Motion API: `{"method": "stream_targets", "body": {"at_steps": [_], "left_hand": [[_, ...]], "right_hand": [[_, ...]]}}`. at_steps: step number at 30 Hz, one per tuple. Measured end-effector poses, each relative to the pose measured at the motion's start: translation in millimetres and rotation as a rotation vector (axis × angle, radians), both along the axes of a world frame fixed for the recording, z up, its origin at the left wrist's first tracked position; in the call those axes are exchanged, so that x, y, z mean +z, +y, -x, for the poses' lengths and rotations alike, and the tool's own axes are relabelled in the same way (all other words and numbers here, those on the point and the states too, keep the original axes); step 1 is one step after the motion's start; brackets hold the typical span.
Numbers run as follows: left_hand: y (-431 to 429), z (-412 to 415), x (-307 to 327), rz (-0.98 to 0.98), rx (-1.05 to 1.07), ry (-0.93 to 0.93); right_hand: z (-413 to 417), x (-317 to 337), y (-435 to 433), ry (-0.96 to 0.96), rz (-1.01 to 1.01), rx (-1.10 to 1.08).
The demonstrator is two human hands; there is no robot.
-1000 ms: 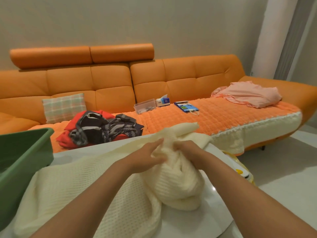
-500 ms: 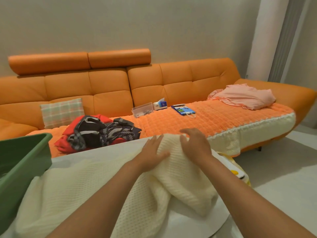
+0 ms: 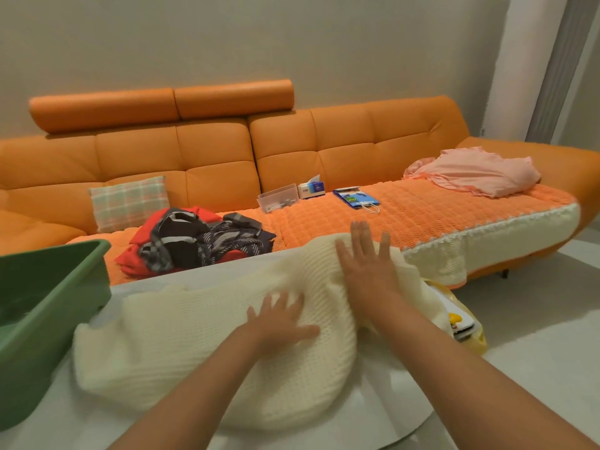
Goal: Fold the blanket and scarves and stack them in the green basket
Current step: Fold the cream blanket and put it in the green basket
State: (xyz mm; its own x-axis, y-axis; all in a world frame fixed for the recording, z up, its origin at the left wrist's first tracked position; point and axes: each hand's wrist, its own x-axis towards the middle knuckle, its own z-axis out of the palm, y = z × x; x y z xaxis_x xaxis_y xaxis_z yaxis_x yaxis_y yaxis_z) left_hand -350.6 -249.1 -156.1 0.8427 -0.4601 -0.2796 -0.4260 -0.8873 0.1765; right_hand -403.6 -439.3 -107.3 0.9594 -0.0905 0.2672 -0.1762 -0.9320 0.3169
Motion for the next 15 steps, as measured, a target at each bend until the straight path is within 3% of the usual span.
{"method": "stream_targets", "body": {"at_steps": [2,4,10,15], "left_hand": [[-13,-11,-9,-0.020,-0.013,-0.010],[-22,-21,-11,-0.007,-0.027,-0.038],[18,-24,4,0.253,-0.100,-0.167],[91,1,19,0.391,-0.129,-0.424]], "right_hand": [[1,-4,10,-0.034,-0.064,0.249],[4,-12,12,0.082,-0.115,0.383],[-7,-26,-18,0.246,0.039,0.116],[-8,-5,34,0.251,-0.027,0.235]]}}
